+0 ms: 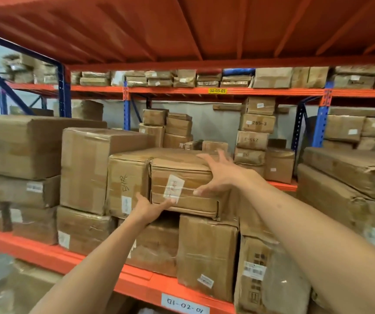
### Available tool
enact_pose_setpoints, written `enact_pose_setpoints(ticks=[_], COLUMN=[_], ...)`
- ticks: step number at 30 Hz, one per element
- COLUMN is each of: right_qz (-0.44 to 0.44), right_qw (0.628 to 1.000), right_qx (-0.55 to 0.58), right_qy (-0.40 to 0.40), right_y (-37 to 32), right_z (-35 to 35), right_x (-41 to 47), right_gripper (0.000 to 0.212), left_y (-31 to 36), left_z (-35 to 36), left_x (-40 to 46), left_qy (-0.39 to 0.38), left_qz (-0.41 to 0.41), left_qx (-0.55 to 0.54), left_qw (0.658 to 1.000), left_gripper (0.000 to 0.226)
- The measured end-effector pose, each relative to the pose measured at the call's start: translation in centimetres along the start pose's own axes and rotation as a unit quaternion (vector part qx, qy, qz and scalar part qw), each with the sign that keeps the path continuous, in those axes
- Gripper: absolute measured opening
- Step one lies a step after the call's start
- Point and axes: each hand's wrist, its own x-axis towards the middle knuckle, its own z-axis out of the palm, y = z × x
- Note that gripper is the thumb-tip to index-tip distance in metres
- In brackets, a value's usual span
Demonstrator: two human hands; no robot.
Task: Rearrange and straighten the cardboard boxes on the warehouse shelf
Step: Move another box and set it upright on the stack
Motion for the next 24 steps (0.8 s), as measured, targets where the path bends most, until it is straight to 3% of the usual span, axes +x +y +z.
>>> enact_pose_setpoints(ticks=[3, 6, 11, 14, 18, 21, 24], right_qz=[0.005, -0.001, 0.023, 0.040, 0.068, 0.083, 0.082], right_qw=[1.000, 0.996, 0.981, 0.962, 0.908, 0.902, 0.914], right_qx=[0.021, 0.054, 0.148, 0.225, 0.359, 0.373, 0.357], right_qy=[0.010, 0.074, 0.125, 0.152, 0.205, 0.203, 0.175], right_y=[-0.4, 0.4, 2.0, 4.0, 7.4, 9.9, 11.0], right_z=[0.8, 2.0, 2.8, 2.7, 3.9, 4.2, 2.5], right_x=[1.8, 2.0, 0.9, -0.6, -4.6, -7.2, -8.2], right_gripper=[0.116, 0.098, 0.090, 0.092, 0.089, 0.093, 0.105], left_y=[0.4, 1.9, 4.2, 5.0, 7.3, 10.1, 13.1], left_z=[0.4, 2.5, 6.0, 6.0, 5.6, 5.9, 7.1], left_x=[1.2, 1.5, -0.1, -0.2, 0.0, 0.6, 1.2], left_qy=[-0.005, -0.028, 0.050, 0.076, 0.077, 0.015, -0.127], left_qz=[0.012, -0.007, 0.024, 0.114, 0.279, 0.356, 0.354], left_qx=[-0.078, -0.164, -0.224, -0.203, -0.149, -0.106, -0.057], left_qw=[0.997, 0.986, 0.973, 0.970, 0.946, 0.928, 0.925], left_gripper=[0.158, 0.164, 0.149, 0.139, 0.125, 0.130, 0.141])
